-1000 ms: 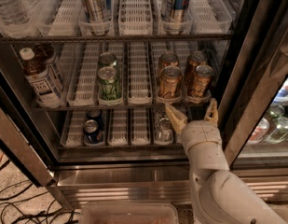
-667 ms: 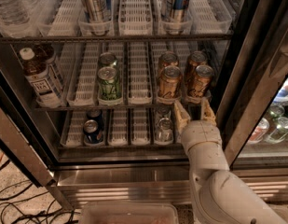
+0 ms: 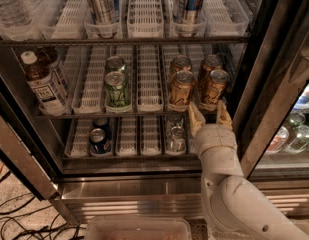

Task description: Pick orange can from middle shelf of fridge

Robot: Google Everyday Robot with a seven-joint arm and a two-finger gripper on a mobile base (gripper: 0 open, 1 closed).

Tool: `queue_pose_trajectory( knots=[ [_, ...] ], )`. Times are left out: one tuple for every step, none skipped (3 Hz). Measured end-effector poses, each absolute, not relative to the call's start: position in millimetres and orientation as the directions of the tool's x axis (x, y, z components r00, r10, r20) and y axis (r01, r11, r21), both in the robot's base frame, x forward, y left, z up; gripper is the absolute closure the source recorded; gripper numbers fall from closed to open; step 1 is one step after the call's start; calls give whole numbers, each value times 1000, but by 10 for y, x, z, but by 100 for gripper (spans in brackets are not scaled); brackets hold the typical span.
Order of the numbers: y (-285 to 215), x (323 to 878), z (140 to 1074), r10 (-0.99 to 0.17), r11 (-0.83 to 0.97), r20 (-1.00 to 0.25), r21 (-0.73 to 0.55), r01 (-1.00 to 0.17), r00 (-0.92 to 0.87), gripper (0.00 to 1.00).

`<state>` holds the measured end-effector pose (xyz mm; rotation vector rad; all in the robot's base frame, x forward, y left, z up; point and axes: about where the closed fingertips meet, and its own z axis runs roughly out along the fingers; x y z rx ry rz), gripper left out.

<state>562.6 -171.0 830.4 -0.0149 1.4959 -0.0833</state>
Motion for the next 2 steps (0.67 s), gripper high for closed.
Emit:
queue_pose_trajectory(
  knots=[
    [-1787,5772,8310,-51,996,-996,-45,79,78,37],
    [-1882,5883,8339,-45,992,-995,-34,119,88,37]
  ],
)
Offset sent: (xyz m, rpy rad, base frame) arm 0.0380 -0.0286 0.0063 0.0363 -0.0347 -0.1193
